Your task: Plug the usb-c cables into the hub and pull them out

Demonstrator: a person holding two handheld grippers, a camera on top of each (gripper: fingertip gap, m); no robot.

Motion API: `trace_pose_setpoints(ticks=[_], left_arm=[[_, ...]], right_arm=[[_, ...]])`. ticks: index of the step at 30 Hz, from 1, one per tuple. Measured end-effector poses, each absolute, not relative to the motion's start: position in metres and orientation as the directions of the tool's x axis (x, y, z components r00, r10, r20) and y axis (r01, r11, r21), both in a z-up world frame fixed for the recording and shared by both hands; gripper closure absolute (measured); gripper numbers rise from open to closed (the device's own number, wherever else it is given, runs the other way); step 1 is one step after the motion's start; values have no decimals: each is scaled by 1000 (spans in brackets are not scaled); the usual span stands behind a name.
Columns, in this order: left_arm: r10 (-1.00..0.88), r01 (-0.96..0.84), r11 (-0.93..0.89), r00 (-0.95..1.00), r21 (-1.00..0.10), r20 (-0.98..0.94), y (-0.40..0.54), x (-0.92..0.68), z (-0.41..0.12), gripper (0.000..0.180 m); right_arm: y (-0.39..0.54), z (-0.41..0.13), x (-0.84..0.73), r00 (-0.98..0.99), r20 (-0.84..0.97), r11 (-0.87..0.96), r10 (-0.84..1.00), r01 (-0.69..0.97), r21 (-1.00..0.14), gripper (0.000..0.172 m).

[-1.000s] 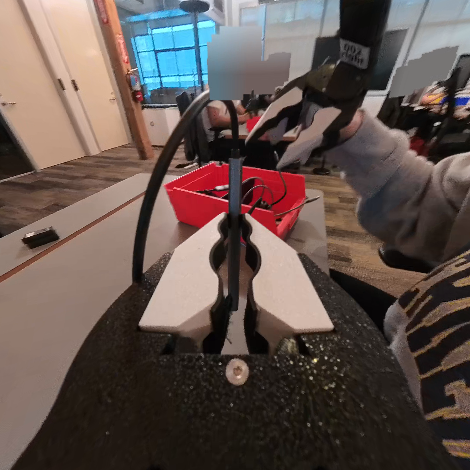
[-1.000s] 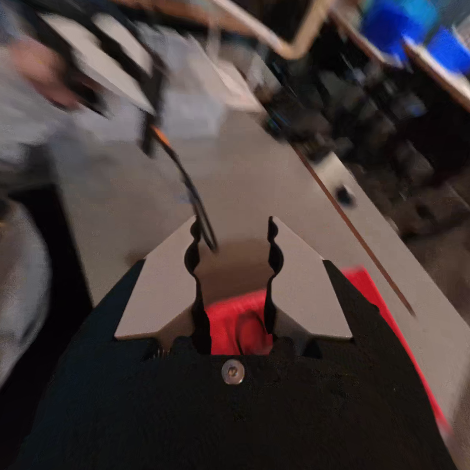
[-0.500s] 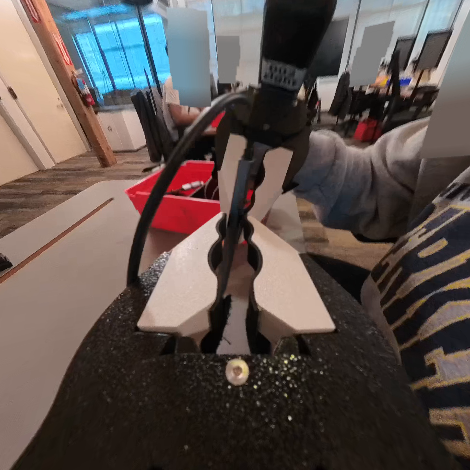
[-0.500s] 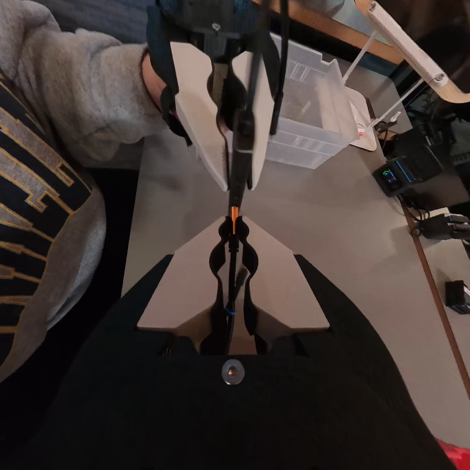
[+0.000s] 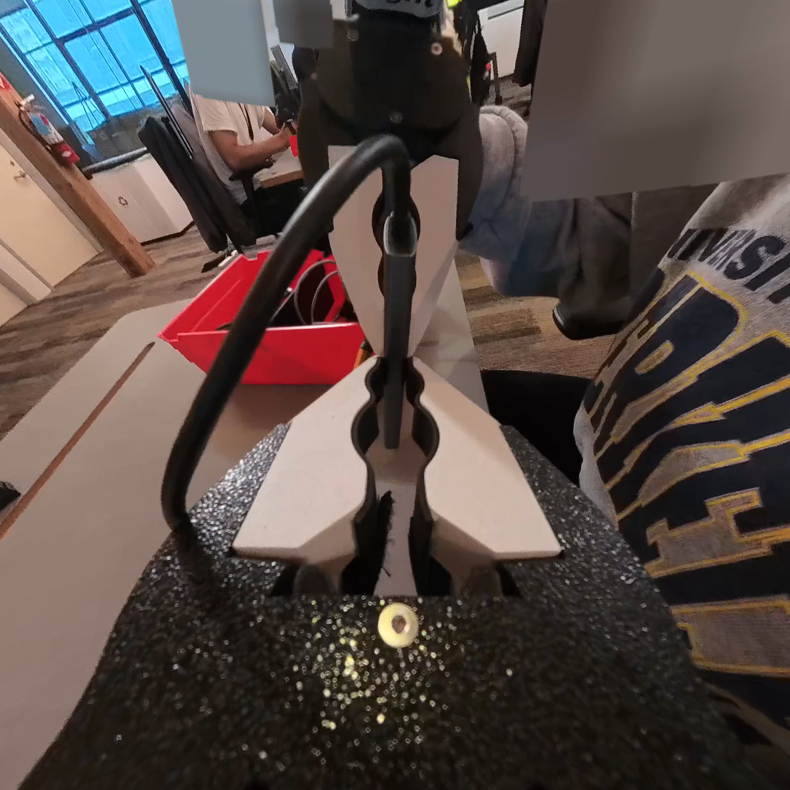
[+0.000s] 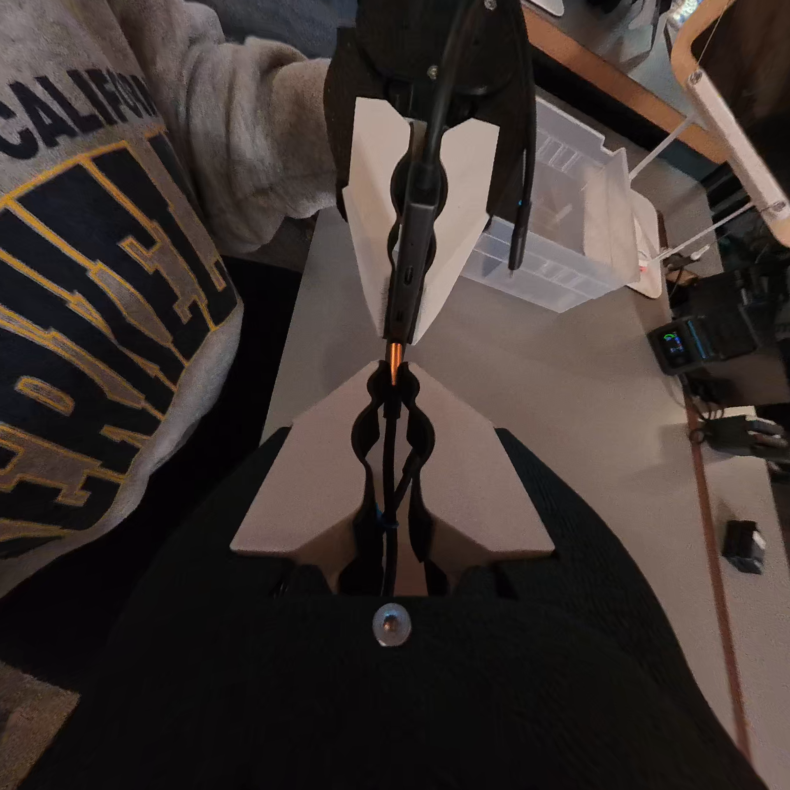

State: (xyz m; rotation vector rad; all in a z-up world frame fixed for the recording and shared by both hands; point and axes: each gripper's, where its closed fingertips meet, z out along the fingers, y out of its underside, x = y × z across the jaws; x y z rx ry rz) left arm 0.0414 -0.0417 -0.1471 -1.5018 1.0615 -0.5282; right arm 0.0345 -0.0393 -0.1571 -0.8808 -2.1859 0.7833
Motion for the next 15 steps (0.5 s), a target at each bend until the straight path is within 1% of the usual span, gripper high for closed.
trace_pose_setpoints(ticks=[7, 8, 9, 10, 11, 12, 13, 15], left_arm=[[-806, -312, 135, 518, -940, -287, -39, 41, -133, 172], [-748, -364, 100, 586, -926, -311, -30, 21, -138, 173], [-658, -374, 63, 682, -925, -320, -23, -15, -138, 173], [-639, -282, 38, 731, -959, -240, -29, -42, -132, 173], [-641, -177, 45, 750, -983, -164, -37, -58, -122, 173], [-622, -138, 62, 769, -988, -146, -40, -67, -117, 173], [-604, -146, 63, 782, -987, -154, -40, -68, -117, 173], [-609, -160, 34, 780, -987, -148, -33, -57, -121, 173]], right_arm=[[-34, -142, 37, -567, 451, 702, 689, 370, -608, 168], [-10, -146, 46, -538, 509, 740, 672, 454, -496, 168], [31, -139, 57, -436, 625, 741, 648, 550, -385, 168], [55, -130, 70, -362, 641, 696, 677, 597, -399, 168], [64, -117, 77, -297, 592, 633, 749, 584, -508, 169], [77, -101, 81, -229, 548, 571, 804, 554, -606, 169], [96, -89, 84, -173, 533, 533, 828, 538, -653, 169], [149, -74, 89, -46, 555, 484, 831, 551, -680, 168]])
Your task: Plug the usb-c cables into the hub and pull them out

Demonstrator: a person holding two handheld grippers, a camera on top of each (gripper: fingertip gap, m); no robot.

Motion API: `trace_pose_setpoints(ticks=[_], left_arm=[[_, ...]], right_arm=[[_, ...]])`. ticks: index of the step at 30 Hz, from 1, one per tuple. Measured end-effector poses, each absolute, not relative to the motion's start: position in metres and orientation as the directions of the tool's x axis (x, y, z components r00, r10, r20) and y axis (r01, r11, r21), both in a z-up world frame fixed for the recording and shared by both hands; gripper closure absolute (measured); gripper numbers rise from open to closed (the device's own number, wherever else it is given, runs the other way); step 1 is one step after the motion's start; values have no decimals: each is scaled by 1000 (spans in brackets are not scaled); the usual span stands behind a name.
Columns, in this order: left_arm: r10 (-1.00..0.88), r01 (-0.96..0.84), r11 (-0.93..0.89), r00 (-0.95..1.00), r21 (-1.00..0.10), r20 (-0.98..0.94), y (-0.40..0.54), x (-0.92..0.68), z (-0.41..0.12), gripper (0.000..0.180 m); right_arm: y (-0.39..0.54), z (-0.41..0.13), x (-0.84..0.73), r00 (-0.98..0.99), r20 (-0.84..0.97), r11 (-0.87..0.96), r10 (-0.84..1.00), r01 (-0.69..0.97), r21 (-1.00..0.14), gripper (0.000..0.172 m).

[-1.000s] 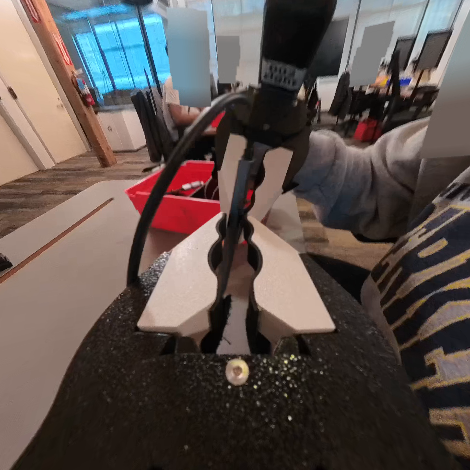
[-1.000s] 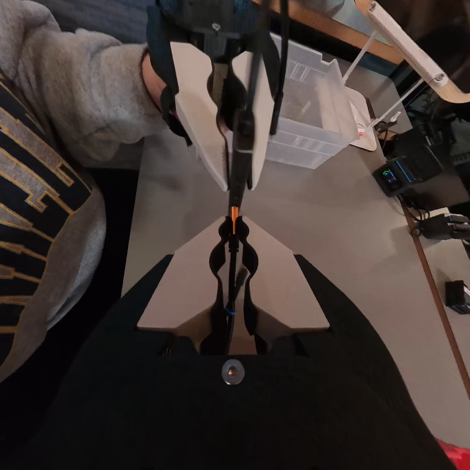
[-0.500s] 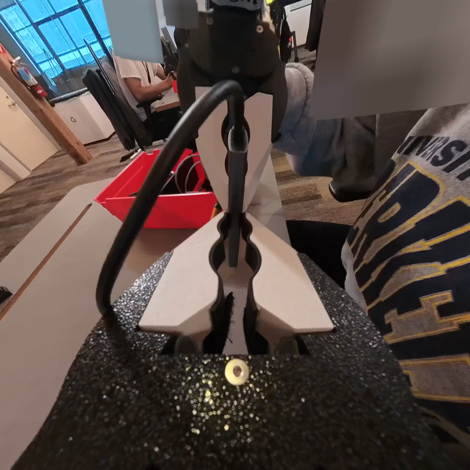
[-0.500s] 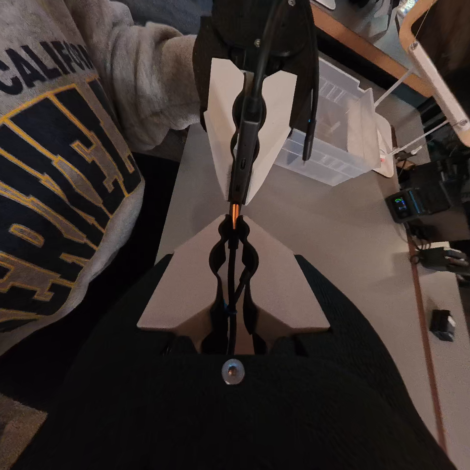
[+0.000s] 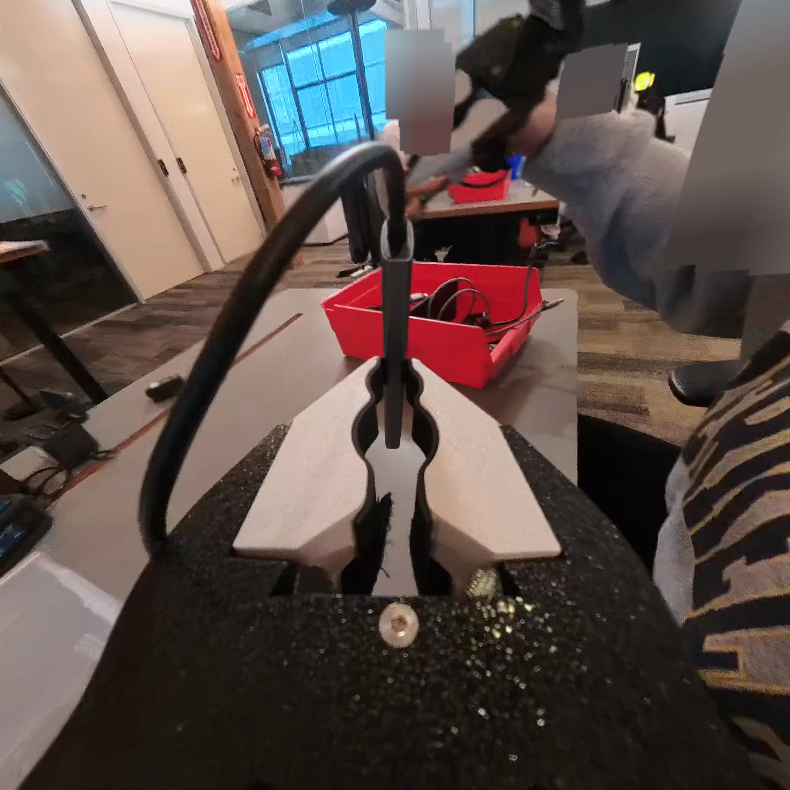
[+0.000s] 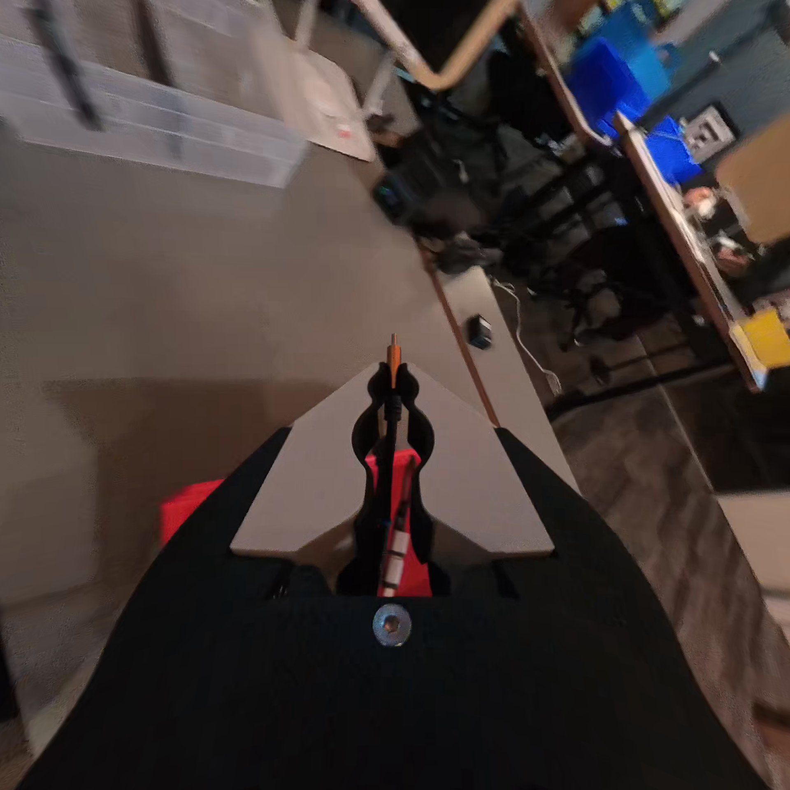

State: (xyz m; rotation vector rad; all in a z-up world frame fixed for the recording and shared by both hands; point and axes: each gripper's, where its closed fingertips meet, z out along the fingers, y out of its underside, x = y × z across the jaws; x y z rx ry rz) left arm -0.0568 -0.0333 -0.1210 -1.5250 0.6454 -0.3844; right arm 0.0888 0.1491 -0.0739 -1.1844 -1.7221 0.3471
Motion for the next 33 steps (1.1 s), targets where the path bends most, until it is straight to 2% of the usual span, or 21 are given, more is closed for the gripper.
trace_pose_setpoints(ticks=[3, 8, 15, 18, 20, 22, 25, 26, 27, 28, 30, 33], left_arm=[[-630, -144, -48, 772, -988, -82, -22, -42, -134, 173], [-673, -21, -150, 735, -988, 87, -16, -21, -142, 173], [-704, -25, -176, 701, -984, 108, -16, -8, -144, 173], [-707, -32, -182, 698, -983, 108, -16, -7, -145, 173], [-711, -24, -189, 692, -982, 120, -16, -7, -145, 173], [-717, -12, -192, 684, -981, 133, -15, -5, -145, 173], [-724, 0, -202, 673, -979, 150, -10, 1, -146, 173], [-727, 2, -206, 668, -978, 155, -8, 3, -147, 173], [-731, 3, -208, 664, -978, 158, -5, 6, -148, 173], [-733, 1, -210, 662, -978, 158, -3, 9, -149, 173], [-734, -13, -206, 663, -978, 146, 3, 17, -151, 173], [-758, -85, -200, 644, -976, 99, 9, 37, -161, 173]], right_arm=[[209, -80, 92, 32, 474, 369, 880, 584, -723, 168], [266, -113, 97, 101, 296, 177, 950, 609, -773, 169], [296, -143, 113, 189, 165, 19, 968, 601, -799, 168], [275, -129, 117, 120, 103, 23, 987, 534, -845, 169], [235, -115, 122, -47, -52, -23, 998, 478, -878, 168], [199, -112, 134, -180, -194, -79, 964, 502, -861, 168], [184, -147, 150, -156, -187, -39, 970, 657, -753, 167], [183, -161, 154, -124, -170, -32, 978, 709, -705, 157], [184, -171, 157, -89, -147, -31, 985, 749, -662, 132], [185, -176, 157, -48, -109, -33, 993, 767, -640, 115], [176, -164, 139, -5, -4, 1, 1000, 728, -685, 110], [97, -133, 93, -188, 114, 201, 976, 554, -808, 117]])
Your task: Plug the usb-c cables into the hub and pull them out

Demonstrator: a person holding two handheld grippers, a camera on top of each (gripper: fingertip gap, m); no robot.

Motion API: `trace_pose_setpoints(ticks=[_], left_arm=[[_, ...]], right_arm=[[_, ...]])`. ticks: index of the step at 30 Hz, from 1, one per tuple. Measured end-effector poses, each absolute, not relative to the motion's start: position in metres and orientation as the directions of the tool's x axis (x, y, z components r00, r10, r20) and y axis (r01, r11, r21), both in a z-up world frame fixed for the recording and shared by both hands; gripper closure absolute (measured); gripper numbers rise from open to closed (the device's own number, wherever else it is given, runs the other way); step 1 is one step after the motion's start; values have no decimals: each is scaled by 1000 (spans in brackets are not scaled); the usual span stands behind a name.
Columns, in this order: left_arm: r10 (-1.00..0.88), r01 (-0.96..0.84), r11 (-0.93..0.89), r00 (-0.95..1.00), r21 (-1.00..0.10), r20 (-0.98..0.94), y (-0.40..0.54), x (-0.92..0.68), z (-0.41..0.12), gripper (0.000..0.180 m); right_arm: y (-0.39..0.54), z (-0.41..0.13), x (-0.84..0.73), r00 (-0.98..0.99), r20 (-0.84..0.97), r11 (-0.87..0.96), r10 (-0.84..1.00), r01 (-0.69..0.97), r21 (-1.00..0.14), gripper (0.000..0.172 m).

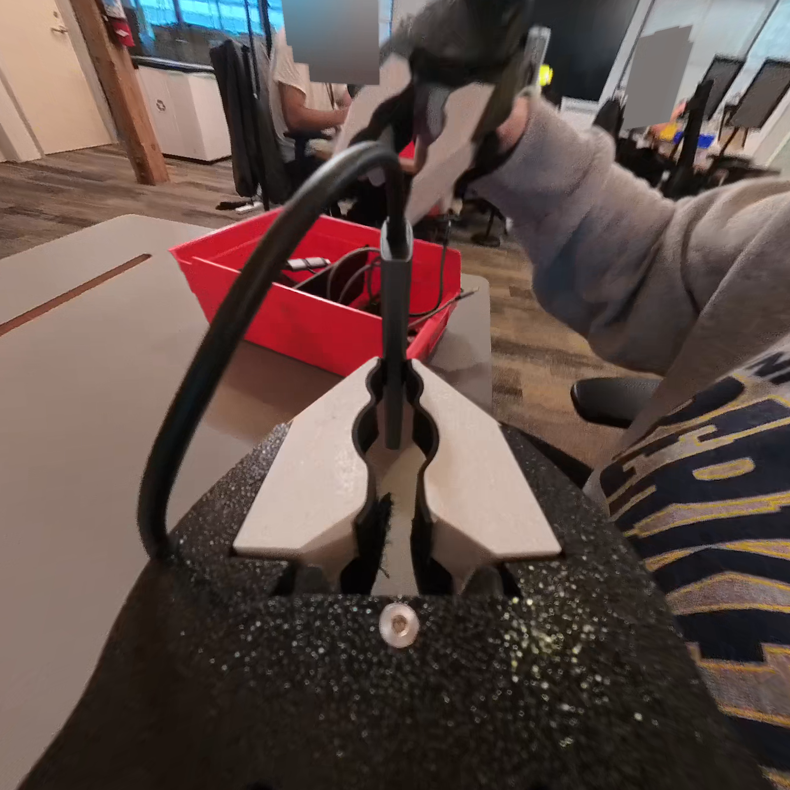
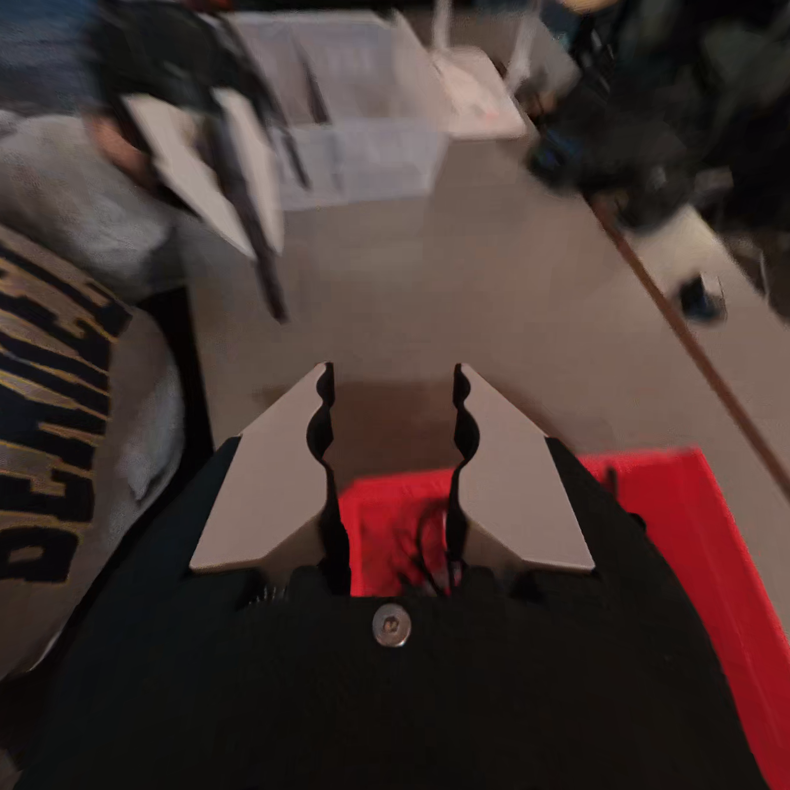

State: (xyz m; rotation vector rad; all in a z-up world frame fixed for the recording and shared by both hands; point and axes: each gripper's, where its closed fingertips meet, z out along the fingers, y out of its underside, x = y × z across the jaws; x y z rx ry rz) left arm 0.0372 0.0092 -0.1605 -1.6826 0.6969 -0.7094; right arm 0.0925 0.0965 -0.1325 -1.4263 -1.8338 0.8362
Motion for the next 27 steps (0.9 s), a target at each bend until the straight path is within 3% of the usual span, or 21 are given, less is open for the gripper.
trace_pose_setpoints(ticks=[4, 7, 10, 15, 19, 22, 27], left_arm=[[-800, -229, -184, 600, -956, 10, 11, 66, -177, 172], [-819, -286, -166, 573, -944, -29, 10, 80, -182, 172], [-804, -289, -135, 590, -948, -66, 12, 84, -179, 170], [-767, -207, -103, 639, -973, -54, 8, 69, -163, 133], [-693, -95, -129, 720, -987, 21, 14, 42, -155, 114], [-644, -24, -152, 761, -988, 81, 19, 26, -154, 110], [-596, -3, -188, 795, -982, 112, 24, 14, -161, 105]], right_arm=[[20, -138, 58, -356, 192, 351, 914, 461, -815, 129], [-5, -141, 50, -436, 171, 357, 883, 391, -848, 160], [-6, -139, 57, -471, 177, 380, 864, 382, -843, 164], [86, -108, 93, -227, 337, 407, 913, 481, -777, 165], [214, -120, 154, 51, 553, 304, 831, 792, -530, 164], [260, -150, 177, 74, 556, 194, 828, 892, -408, 164], [293, -197, 189, 136, 468, 50, 873, 930, -363, 163]])
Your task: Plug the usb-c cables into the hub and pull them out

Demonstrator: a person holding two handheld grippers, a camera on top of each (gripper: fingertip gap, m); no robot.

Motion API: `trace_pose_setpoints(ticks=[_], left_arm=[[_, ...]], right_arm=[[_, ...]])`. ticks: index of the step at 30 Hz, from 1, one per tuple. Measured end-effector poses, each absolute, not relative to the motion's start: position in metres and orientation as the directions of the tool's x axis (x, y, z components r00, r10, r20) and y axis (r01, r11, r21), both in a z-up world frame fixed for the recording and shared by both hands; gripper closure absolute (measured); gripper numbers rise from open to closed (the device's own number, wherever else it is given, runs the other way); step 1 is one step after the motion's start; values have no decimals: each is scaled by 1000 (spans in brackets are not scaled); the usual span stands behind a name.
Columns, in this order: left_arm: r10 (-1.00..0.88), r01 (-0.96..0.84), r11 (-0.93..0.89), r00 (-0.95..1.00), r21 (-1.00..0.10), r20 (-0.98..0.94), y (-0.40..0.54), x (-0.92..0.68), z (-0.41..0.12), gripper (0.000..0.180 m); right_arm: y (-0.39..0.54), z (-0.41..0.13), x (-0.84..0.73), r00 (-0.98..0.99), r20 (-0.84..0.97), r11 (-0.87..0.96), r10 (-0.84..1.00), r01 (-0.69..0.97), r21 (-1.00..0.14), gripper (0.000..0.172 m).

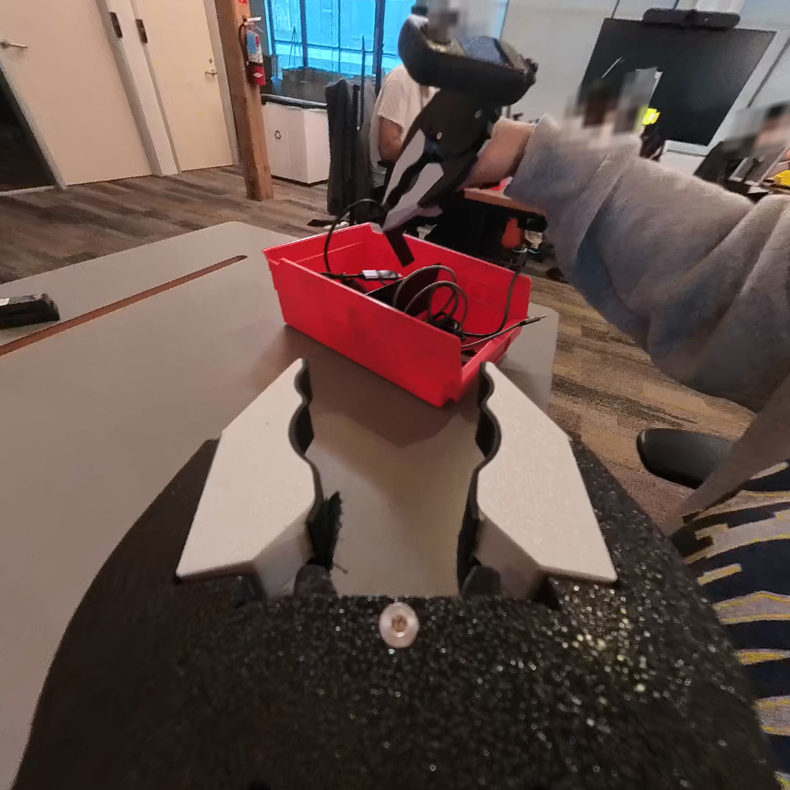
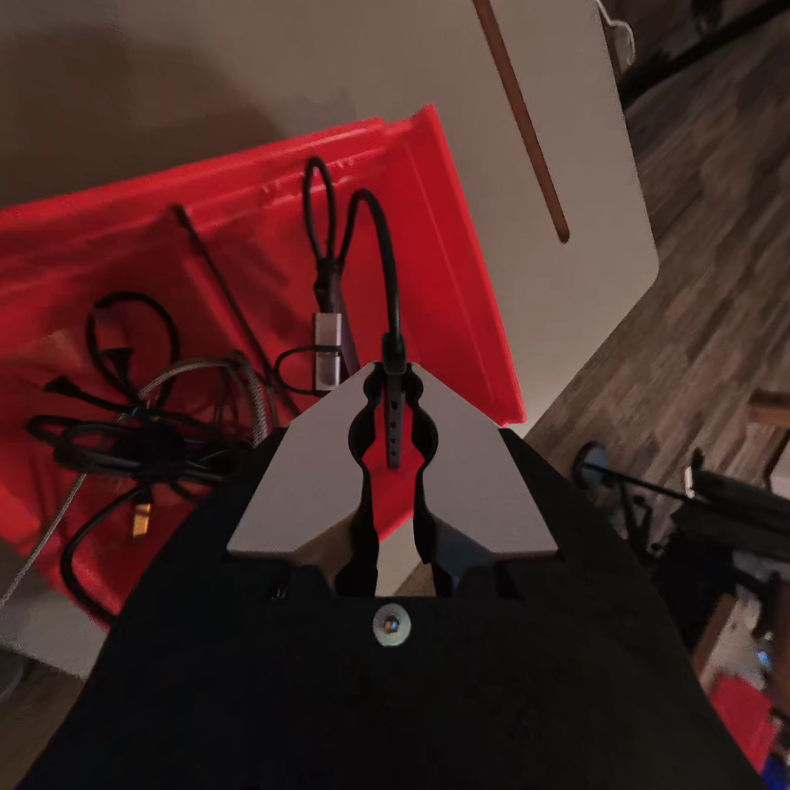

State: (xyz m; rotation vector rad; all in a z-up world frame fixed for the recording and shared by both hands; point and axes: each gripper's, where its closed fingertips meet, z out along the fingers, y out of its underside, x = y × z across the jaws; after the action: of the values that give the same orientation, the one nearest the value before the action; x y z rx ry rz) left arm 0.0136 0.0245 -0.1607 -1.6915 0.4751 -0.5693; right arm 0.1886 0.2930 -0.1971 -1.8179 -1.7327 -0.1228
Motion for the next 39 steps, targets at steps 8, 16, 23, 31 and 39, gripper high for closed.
trace_pose_setpoints(ticks=[8, 16, 23, 31, 39], left_arm=[[-296, -49, -414, 952, -909, 83, 65, -34, -212, 54], [-148, -133, -515, 987, -847, -64, 97, -53, -249, 23], [-56, -208, -556, 975, -805, -213, 101, -73, -260, 23], [-15, -301, -602, 930, -740, -367, 102, -92, -271, 30], [30, -333, -655, 886, -678, -464, 94, -112, -272, 30]], right_arm=[[241, -116, 107, 439, 362, 76, 822, 546, -834, 59], [68, -65, 4, 297, 303, 254, 905, 192, -948, 34], [7, -105, -43, 259, 278, 219, 925, 234, -947, 27], [19, -135, -49, 247, 247, 148, 937, 361, -921, 28], [19, -145, -48, 216, 163, 76, 963, 361, -930, 31]])
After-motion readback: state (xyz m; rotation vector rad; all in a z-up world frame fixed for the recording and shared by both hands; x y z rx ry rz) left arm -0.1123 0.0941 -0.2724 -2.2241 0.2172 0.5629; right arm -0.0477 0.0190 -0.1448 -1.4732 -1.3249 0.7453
